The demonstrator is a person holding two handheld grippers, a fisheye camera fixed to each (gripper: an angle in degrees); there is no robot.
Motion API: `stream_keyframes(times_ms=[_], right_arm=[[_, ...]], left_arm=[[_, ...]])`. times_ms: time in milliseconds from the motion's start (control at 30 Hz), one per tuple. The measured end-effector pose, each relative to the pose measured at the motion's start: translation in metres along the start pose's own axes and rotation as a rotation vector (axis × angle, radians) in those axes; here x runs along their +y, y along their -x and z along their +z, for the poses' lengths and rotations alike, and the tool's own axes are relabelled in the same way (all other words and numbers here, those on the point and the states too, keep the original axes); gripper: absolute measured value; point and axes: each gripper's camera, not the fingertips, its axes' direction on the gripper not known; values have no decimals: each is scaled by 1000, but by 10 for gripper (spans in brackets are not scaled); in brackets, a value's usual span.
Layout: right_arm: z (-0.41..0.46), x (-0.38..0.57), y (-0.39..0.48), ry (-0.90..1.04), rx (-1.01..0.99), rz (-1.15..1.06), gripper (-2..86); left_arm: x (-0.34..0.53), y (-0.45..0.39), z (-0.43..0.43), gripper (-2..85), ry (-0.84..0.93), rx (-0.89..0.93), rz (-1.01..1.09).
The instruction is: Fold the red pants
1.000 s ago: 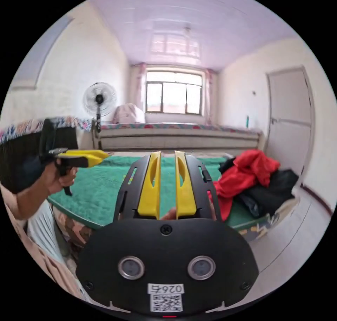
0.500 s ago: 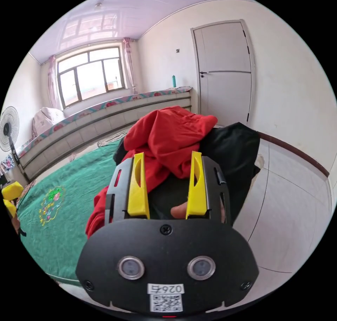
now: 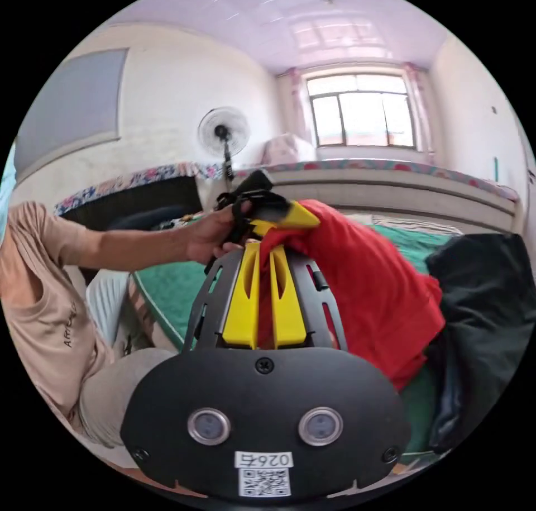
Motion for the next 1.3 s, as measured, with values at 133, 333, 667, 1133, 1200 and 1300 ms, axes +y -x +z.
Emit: stream_keyframes(times_ms=[133,333,667,1133,1200,1300], right_arm=[[82,-10,88,233,-125,-100,-7],[77,-83,162,102,-42,-153,-9],[117,-171,183,-17,-160,163,-10],[357,-58,135,469,-118,287,-8],[377,-51,139,506,-123,253,-6],[406,-35,148,558,-110,216,5]], left_arm=[[118,6,-96,47,-126,-180,-52],[248,-24,-269,41,-363,-438,-133],[480,-29,-420,44,-727,-489,-389],[454,-214,-333,78,-644,-939,120],[425,-224,-283,115,-461,-941,220],[386,-225,-197,181,-205,-1003,311]])
